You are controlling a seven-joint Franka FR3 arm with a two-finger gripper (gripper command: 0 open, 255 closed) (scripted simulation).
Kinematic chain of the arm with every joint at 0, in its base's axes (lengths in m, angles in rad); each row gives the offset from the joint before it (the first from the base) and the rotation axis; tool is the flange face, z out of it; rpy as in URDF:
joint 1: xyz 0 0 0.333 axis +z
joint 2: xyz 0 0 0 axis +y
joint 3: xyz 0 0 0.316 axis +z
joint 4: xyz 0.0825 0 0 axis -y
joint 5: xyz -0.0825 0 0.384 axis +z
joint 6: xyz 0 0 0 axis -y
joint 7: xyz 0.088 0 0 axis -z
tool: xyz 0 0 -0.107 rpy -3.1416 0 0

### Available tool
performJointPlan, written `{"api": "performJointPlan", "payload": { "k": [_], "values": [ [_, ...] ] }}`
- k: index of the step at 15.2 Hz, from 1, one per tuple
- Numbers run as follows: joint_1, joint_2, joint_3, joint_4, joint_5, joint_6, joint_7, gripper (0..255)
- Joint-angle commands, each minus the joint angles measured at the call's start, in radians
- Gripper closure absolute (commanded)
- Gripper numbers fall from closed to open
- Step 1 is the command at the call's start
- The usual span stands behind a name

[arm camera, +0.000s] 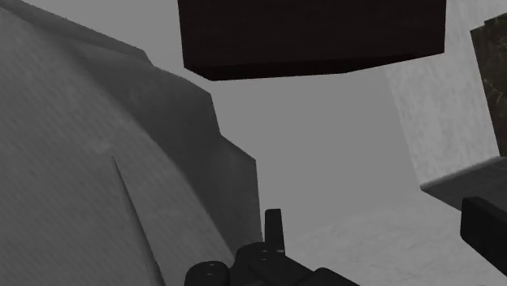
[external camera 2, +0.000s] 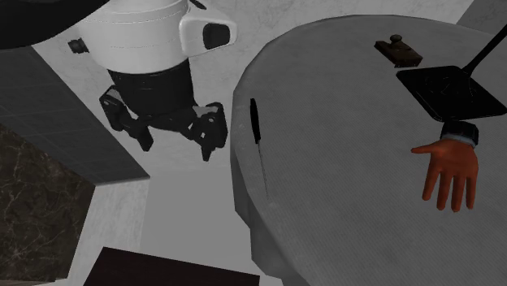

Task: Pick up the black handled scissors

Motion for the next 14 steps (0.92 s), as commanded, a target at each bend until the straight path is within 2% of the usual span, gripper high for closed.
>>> {"api": "performJointPlan", "payload": {
  "k": [1,6,10,14],
  "values": [
    [0.007,0.094,-0.042,0.085,-0.013,-0.023,-0.092,0],
    [0.008,0.330,-0.123,0.316,-0.020,-0.093,-0.311,0],
    [-0.014,0.535,-0.167,0.534,-0.003,-0.163,-0.482,0],
    [-0.014,0.522,-0.163,0.464,-0.007,-0.105,-0.476,0]
  ]
}}
